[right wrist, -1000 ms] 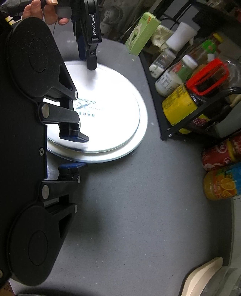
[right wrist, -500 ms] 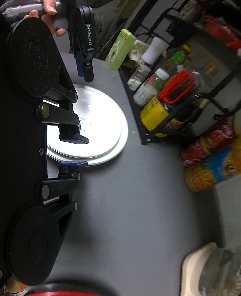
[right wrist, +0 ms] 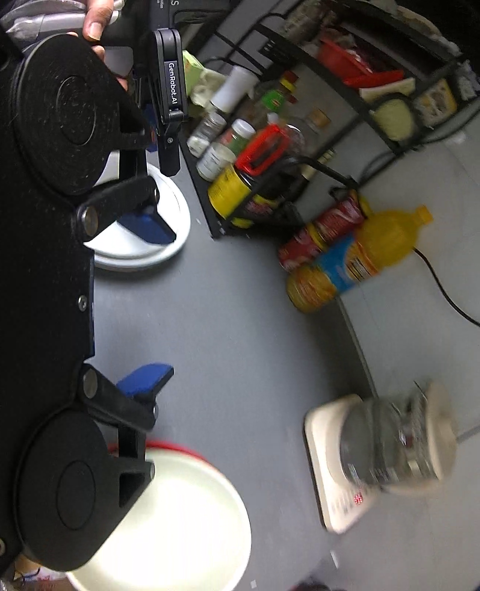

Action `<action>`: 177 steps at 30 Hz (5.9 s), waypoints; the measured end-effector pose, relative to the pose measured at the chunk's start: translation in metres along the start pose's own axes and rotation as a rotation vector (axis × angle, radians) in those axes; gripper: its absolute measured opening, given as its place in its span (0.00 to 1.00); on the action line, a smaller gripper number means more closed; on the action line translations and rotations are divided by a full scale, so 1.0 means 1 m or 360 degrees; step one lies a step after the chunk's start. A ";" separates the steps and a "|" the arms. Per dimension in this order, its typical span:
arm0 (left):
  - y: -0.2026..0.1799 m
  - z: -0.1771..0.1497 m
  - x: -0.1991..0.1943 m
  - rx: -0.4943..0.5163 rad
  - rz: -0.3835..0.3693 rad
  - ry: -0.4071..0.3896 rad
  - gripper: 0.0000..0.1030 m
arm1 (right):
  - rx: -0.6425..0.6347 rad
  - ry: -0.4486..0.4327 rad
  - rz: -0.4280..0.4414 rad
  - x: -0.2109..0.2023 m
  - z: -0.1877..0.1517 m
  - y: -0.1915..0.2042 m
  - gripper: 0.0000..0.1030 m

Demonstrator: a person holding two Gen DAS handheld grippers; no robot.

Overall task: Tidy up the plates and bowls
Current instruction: 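Move both grippers away from the plate stack toward the bowls, then position both open grippers at the rim of the red bowl, then close both grippers on the red bowl rim and lift the nested bowls, then carry the nested red and cream bowls with both grippers over the plate stack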

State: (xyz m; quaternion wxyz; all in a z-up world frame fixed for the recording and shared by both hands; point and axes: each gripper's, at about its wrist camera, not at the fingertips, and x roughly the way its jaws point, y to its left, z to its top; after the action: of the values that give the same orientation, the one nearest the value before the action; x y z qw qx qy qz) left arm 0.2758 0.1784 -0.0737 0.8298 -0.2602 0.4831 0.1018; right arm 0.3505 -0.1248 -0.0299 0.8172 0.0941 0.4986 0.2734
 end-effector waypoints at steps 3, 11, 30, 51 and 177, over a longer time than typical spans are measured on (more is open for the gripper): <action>-0.020 0.002 0.005 0.0081 -0.0011 0.0017 0.75 | 0.0020 -0.0057 -0.0034 -0.013 -0.001 -0.009 0.87; -0.067 0.000 0.018 0.0232 -0.0108 0.0063 0.83 | 0.0177 -0.0159 -0.0145 -0.040 -0.006 -0.044 0.96; -0.159 -0.016 0.059 0.0474 -0.0221 0.0194 0.84 | 0.0476 -0.0217 -0.0355 -0.073 -0.024 -0.119 0.96; -0.226 -0.040 0.129 0.0478 -0.0200 0.0374 0.81 | 0.0612 0.0031 -0.0309 -0.036 -0.028 -0.187 0.68; 0.094 -0.028 0.023 -0.0435 0.0128 0.0150 0.28 | -0.0108 0.0611 0.0098 0.138 -0.033 0.090 0.36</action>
State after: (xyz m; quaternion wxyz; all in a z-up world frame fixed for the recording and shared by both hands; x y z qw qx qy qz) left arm 0.2268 0.2412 -0.1356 0.7584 -0.3556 0.5131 0.1874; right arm 0.3386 0.0210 -0.1132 0.7011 0.0278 0.6327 0.3278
